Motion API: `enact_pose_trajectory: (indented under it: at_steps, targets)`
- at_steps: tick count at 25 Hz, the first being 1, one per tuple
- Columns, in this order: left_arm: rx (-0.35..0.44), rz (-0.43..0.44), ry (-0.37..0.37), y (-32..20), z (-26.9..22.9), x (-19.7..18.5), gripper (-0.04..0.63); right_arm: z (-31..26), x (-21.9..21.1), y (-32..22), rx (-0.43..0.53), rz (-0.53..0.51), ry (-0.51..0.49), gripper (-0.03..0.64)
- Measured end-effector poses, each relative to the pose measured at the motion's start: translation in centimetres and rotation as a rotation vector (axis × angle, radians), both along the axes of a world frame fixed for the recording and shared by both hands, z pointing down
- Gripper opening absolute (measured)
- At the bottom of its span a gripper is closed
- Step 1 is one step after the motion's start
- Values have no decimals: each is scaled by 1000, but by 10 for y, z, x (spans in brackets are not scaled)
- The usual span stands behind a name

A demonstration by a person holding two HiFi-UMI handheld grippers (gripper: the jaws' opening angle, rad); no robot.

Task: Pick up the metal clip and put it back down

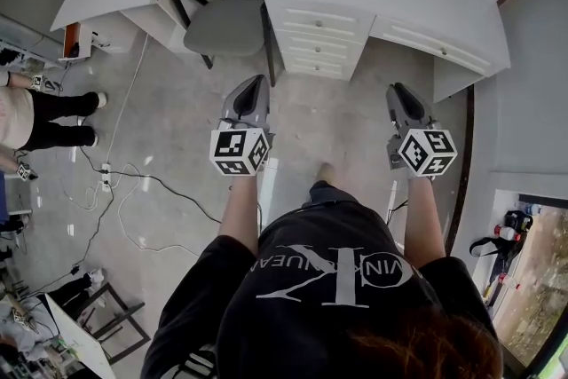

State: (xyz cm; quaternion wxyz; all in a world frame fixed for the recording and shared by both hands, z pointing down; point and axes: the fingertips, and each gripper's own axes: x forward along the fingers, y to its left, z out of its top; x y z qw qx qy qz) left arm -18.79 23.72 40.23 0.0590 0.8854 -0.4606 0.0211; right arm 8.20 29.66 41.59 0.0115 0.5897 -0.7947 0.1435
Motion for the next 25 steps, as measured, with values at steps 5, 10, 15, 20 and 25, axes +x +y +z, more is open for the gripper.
enact_pose_trajectory:
  at_steps: [5, 10, 15, 20, 25]
  targets:
    - [0, 0, 0, -33, 3, 20, 11, 2, 19, -33, 1, 3, -3, 28]
    - [-1, 2, 3, -59, 5, 38, 11, 4, 37, -56, 0, 4, -2, 28]
    - [0, 4, 5, -77, 4, 50, 11, 3, 48, -74, 0, -2, -8, 28]
    - [-3, 1, -2, -89, 4, 59, 11, 6, 56, -88, -7, -9, -31, 28]
    - [-3, 5, -8, -110, 5, 60, 11, 7, 54, -110, -11, -17, -31, 28]
